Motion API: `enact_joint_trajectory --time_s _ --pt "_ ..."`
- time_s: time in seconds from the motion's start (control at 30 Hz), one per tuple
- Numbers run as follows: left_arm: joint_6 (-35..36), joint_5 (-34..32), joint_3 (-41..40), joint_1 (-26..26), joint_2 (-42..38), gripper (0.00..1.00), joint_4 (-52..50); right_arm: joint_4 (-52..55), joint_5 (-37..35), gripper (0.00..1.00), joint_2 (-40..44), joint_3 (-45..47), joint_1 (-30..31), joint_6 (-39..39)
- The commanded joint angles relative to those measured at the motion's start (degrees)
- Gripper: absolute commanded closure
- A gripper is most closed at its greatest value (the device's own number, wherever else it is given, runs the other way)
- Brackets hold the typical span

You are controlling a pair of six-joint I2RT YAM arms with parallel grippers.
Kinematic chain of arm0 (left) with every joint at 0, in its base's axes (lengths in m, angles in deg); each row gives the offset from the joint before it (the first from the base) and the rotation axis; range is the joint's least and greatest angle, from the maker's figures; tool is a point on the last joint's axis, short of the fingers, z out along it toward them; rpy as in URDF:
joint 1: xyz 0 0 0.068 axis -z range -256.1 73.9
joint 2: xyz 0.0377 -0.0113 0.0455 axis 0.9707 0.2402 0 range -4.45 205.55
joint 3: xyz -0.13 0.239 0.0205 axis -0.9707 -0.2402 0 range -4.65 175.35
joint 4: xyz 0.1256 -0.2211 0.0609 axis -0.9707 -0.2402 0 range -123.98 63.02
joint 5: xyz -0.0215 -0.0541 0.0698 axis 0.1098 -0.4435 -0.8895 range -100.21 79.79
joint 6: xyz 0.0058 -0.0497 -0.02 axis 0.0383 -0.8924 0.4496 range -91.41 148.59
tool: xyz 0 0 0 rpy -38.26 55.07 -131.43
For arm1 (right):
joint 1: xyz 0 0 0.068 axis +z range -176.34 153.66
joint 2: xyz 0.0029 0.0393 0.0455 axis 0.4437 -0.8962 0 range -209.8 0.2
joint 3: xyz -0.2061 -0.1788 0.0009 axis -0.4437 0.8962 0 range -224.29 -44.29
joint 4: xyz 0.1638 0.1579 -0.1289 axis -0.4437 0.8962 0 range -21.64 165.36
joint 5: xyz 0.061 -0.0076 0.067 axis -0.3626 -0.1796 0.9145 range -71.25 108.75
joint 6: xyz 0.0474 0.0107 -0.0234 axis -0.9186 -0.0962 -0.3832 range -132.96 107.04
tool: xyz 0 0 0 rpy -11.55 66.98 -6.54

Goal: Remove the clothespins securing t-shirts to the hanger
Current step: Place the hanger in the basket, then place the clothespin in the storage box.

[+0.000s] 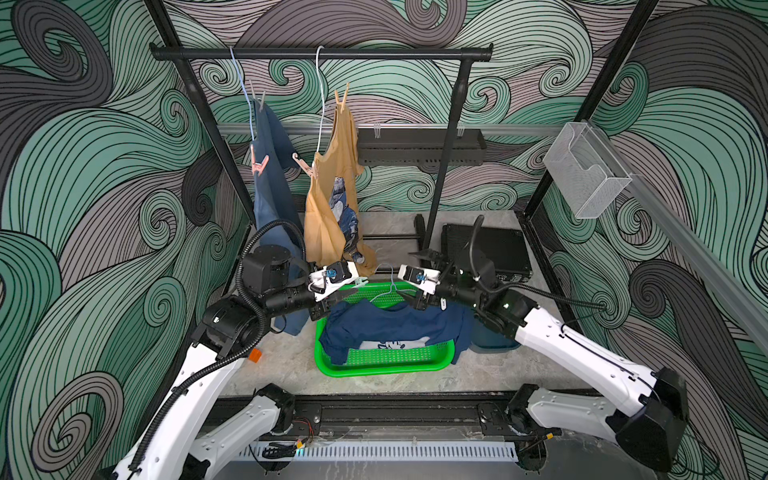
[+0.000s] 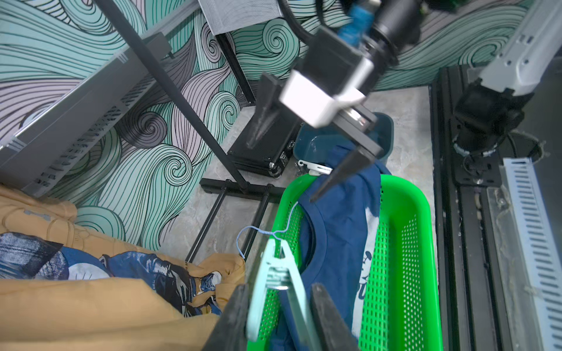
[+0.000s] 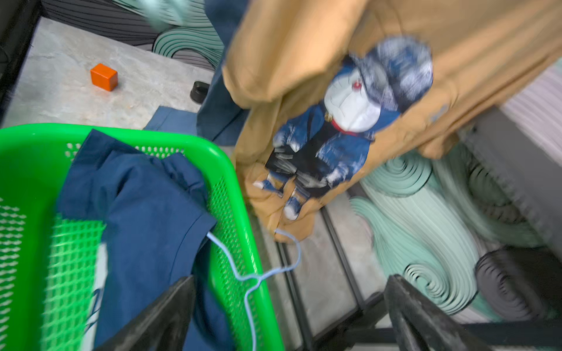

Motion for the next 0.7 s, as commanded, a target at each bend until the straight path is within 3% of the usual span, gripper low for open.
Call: enact_joint_trajectory --time_s 0.0,0.17,0.37,0.67 --pt "-8.92 -1.49 3.29 0.03 2.41 0.67 3.53 -20.69 -13.26 0.03 -1.55 2.85 5.01 9.19" --pt "-15.24 -0.49 1.64 0.25 2.18 0.64 9.86 -33.55 -19.07 0.15 -5.57 3.38 9.93 15.91" --pt "-16.15 -0.16 0.85 0.26 1.96 0.64 11.48 -47.0 -21.96 0.27 -10.15 3.92 13.72 24.11" --pt "-16.22 -0.12 0.76 0.3 0.97 0.64 12.13 -49.08 -20.12 0.4 -9.63 3.77 14.29 25.32"
